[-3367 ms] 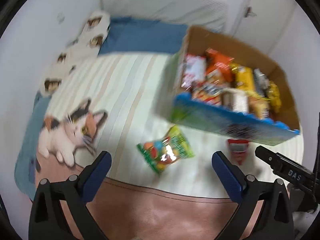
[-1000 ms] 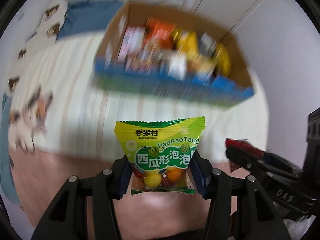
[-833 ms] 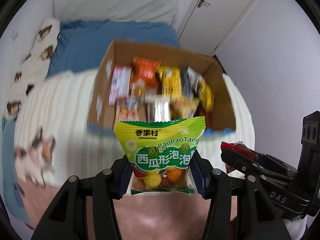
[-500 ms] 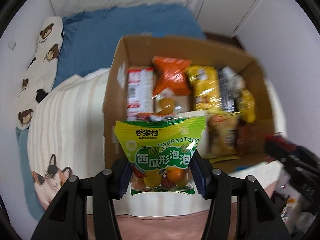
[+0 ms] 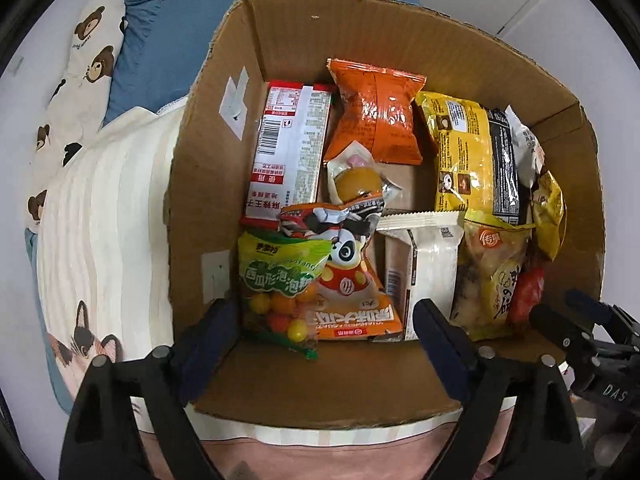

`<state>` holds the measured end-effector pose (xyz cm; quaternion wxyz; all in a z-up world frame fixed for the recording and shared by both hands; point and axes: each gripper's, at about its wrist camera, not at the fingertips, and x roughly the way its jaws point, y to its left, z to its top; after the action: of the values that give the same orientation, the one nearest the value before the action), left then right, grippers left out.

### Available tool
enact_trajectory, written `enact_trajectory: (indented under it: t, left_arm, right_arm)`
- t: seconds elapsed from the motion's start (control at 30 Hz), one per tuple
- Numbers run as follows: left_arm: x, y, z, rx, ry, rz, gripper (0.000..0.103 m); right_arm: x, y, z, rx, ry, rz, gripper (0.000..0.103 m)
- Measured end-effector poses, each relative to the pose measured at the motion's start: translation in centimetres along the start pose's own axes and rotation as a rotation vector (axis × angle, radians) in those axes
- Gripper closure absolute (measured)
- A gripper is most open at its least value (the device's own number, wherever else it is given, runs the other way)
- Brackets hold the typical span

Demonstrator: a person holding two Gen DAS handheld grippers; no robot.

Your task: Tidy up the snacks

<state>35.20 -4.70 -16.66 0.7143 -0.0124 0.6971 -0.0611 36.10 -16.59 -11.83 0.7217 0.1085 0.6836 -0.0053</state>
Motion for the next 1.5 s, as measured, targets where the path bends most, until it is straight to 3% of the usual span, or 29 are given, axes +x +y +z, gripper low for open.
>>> enact_trajectory:
  t: [0.2, 0.5, 0.8, 1.3, 1.5]
  left_arm:
    - [0.2, 0.2, 0.1, -0.005, -0.013, -0.019, 0.01]
    - [-1.1, -1.0, -0.5, -0.004, -0.066, 0.018, 0.01]
    - [-5.3, -2.5, -3.5, 0.037, -0.23, 0.061, 0.01]
    - [-14.9, -3.0, -13.3, 0.052, -0.54, 0.064, 0.01]
    - [-17.2, -3.3, -18.5, 0.052, -0.591, 0.043, 0.01]
  right_arm:
    - [-0.1, 0.5, 0.0, -0.04, -0.007, -0.058, 0.006]
    - [-1.1, 0.2, -0.5, -0.045, -0.034, -0.098, 0.004]
    - [-4.6, 0.1, -2.9, -0.039, -0.173, -0.097, 0.004]
    - [-14.7, 0.9, -13.7, -0.069, -0.457, -0.097, 0.004]
    - [-20.0, 1.4, -20.2, -0.09, -0.581, -0.092, 0.004]
